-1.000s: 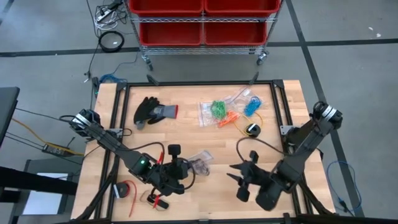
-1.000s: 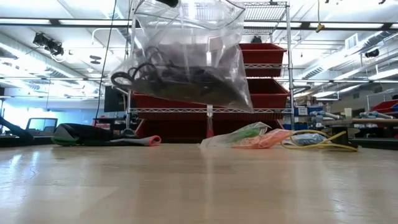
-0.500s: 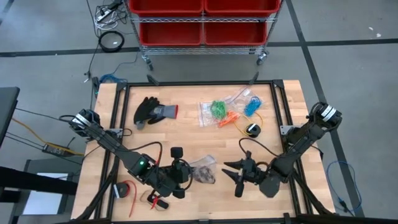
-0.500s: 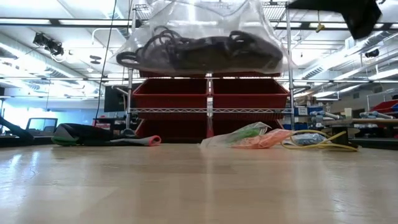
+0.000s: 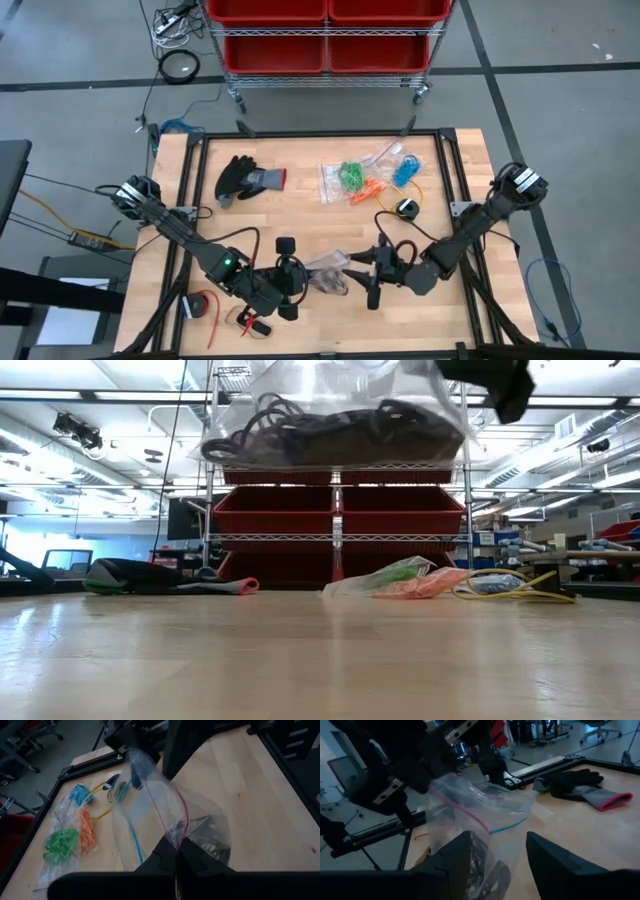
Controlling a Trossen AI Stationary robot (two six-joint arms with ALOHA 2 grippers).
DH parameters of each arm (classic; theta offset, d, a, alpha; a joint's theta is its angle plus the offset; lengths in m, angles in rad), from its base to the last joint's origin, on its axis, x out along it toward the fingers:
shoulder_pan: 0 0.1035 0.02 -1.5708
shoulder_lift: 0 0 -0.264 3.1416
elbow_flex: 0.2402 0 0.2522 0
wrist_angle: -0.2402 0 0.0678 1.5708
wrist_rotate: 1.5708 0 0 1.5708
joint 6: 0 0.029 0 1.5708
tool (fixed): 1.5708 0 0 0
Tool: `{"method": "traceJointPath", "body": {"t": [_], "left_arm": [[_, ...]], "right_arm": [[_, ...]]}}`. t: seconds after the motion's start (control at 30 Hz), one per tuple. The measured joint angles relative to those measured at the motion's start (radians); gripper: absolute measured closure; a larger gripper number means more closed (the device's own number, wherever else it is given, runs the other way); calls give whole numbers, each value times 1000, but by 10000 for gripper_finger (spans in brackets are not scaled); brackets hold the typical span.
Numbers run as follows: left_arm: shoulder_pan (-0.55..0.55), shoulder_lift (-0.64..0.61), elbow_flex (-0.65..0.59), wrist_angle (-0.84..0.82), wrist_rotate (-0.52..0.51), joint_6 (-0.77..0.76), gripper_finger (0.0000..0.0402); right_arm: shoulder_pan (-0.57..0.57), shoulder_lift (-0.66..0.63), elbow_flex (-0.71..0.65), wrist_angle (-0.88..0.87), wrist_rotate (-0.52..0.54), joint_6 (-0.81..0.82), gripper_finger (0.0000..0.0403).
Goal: Sort rubber bands
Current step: Close the transparent zip bag
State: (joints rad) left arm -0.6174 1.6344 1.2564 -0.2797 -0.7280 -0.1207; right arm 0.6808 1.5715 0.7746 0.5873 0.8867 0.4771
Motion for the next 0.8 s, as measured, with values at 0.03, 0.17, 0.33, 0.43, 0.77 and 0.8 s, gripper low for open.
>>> {"method": "traceJointPath", "body": {"t": [0.03,0.17,0.33,0.43,0.77,0.8], "left_arm": [[0,0,0,1,0,0,399],[0,0,0,6,0,5,400],[1,0,0,6,4,5,400],[2,0,0,3,4,10,400],[26,0,0,-105,-64,-24,385],[31,0,0,-107,-67,-41,380]], "right_arm": [[-7,0,0,0,-7,0,219],[-31,0,0,5,-51,-8,222],[-55,0,0,50,-116,-47,265],[-63,0,0,52,-140,-58,323],[-39,0,0,57,-123,-94,402],[-37,0,0,60,-123,-95,402]]}}
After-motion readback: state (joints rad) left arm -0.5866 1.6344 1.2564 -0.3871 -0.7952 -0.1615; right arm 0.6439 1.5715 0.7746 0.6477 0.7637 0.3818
